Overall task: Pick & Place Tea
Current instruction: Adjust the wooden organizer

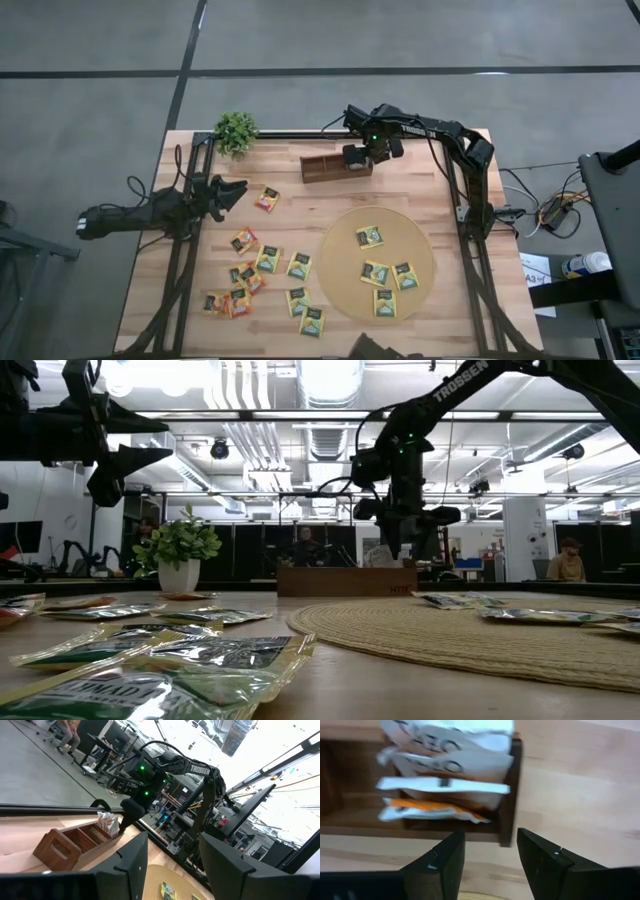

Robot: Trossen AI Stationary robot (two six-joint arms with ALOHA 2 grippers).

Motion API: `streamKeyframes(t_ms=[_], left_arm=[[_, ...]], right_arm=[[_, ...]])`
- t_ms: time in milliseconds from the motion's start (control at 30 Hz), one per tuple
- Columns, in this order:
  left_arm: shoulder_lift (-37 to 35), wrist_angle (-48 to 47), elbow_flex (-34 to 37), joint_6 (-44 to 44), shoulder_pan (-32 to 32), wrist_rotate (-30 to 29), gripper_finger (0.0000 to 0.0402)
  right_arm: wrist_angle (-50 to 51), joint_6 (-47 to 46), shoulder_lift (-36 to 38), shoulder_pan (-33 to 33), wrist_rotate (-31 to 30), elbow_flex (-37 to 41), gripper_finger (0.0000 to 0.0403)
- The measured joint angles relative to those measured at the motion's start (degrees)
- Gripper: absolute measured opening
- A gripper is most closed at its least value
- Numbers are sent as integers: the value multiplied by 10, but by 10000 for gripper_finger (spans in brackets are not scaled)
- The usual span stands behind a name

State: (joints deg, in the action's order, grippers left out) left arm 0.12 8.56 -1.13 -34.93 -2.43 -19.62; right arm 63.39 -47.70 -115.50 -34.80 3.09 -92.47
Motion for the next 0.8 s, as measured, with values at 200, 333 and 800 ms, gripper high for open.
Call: streamKeyframes(t_ms=[200, 333, 800], left_arm=[[0, 0, 0, 8, 0, -9, 174], [0, 0, 0, 8, 0, -29, 174], [0, 0, 0, 8, -1, -45, 174]], right_arm=[[-8, -14, 0, -3, 4, 3, 158], [-3, -16, -1, -6, 4, 6, 136], [14, -22, -1, -4, 17, 7, 20]])
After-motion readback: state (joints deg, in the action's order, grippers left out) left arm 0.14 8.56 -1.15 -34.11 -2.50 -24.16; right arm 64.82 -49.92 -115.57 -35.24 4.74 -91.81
